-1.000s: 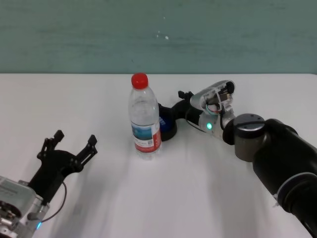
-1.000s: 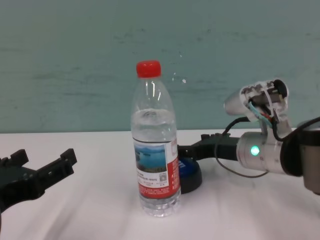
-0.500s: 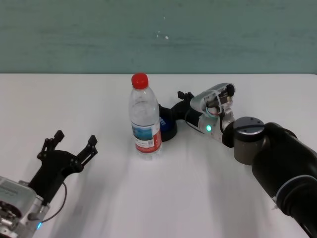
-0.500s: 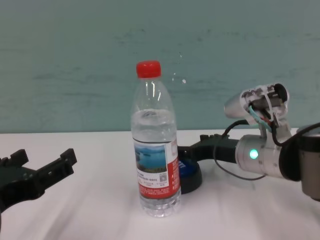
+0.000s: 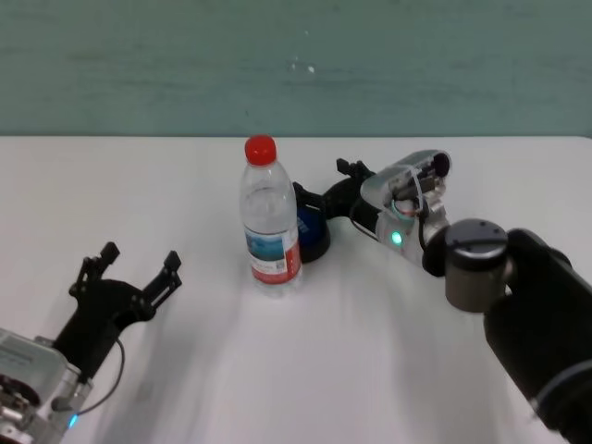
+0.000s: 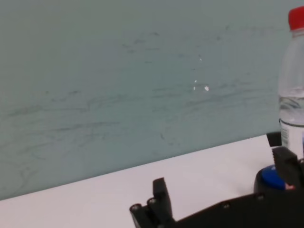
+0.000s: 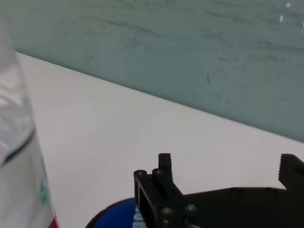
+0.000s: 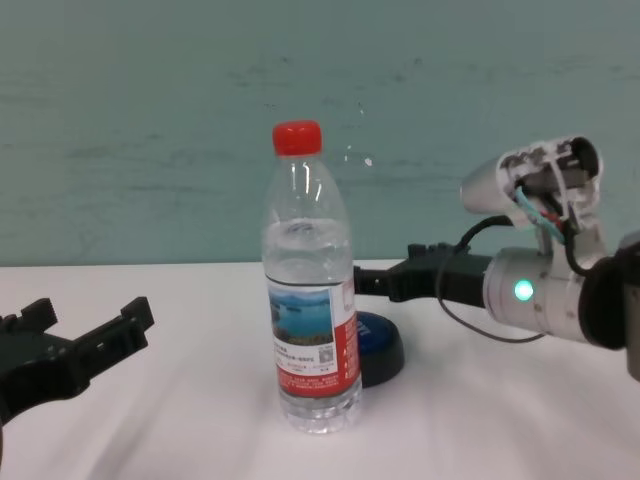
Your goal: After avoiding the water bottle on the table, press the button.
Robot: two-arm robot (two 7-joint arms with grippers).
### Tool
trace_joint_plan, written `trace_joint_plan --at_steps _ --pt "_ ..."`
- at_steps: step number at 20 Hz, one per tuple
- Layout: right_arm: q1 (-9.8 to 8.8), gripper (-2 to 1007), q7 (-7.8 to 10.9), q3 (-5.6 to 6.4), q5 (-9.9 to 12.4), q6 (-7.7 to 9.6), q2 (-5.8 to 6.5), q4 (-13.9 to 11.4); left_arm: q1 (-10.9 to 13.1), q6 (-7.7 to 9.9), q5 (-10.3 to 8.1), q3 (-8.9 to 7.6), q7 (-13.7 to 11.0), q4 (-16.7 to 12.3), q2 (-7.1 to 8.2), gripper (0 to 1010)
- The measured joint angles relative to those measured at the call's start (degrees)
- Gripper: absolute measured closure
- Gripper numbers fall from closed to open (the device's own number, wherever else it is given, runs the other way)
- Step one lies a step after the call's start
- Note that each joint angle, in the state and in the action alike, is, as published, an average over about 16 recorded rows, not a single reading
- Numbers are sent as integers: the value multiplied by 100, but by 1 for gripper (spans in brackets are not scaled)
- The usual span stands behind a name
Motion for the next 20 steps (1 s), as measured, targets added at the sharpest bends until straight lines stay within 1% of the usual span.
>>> trace_joint_plan --at_steps 4,7,10,15,20 --pt "-350 1 -167 36 1 126 131 -698 0 0 0 0 0 0 0 0" --pt "-610 1 -296 73 -2 208 223 -1176 0 0 0 0 0 0 0 0" --pt "-864 1 -427 121 -15 279 302 -1603 0 0 0 0 0 0 0 0" --pt "-1249 1 -628 207 -65 353 385 -2172 0 0 0 0 0 0 0 0" --pt "-1612 1 -827 294 -168 381 404 -2627 0 0 0 0 0 0 0 0"
